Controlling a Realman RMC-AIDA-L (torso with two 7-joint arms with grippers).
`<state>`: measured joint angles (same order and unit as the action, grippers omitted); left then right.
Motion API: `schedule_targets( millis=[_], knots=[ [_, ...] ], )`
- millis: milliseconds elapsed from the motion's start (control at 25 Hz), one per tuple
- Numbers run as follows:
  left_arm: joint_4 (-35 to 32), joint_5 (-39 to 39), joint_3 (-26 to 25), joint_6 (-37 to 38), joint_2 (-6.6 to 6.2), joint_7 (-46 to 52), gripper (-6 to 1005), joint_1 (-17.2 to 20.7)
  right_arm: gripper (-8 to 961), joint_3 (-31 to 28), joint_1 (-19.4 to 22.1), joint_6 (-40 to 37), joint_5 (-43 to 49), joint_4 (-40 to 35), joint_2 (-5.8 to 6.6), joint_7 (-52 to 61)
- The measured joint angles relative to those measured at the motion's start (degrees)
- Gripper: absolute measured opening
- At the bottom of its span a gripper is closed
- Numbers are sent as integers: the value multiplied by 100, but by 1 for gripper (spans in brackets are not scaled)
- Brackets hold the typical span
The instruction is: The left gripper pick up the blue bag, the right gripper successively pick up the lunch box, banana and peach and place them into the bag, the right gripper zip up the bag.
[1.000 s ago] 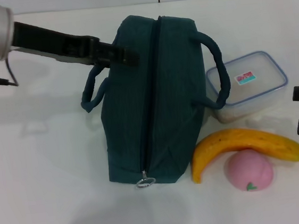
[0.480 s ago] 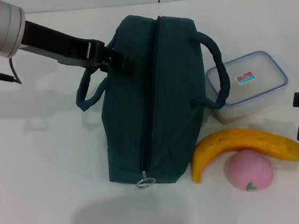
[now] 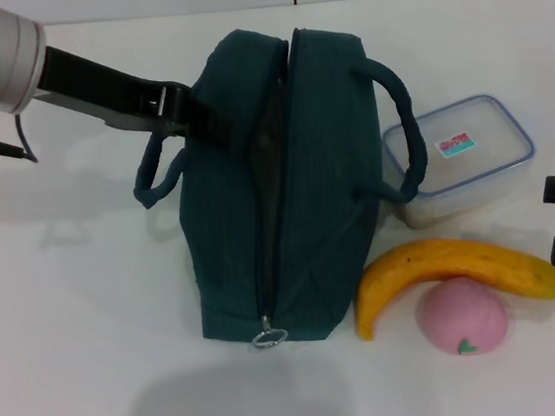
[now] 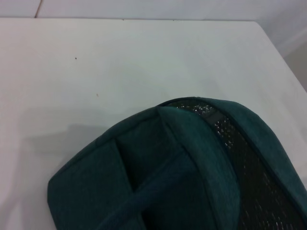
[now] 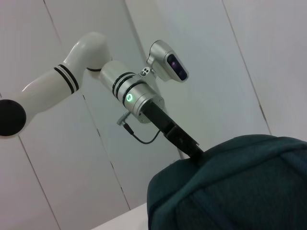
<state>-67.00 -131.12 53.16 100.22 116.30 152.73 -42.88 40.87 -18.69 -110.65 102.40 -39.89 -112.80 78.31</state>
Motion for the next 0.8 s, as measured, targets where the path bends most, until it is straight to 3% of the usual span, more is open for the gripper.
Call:
schedule_targets(
  millis=[120,320,480,680,800],
  knots=[
    [-12,-3,1,-1,16,41,213,10,796,0,2,0,0,117,5,2],
    [-33,10,2,5,38,47,109,50,796,-106,-36,36,-70,485,26,24],
    [-37,27,2,10,100,45,47,71,796,-1459,-53,277,-145,1289,-71,49],
    [-49,40,6,13,182,6,50,120,795,-3239,12,1056,-161,2626,-60,275],
    [-59,42,25,15,214,-30,50,140,793,-3631,98,1944,-163,2908,-107,864]
  ],
)
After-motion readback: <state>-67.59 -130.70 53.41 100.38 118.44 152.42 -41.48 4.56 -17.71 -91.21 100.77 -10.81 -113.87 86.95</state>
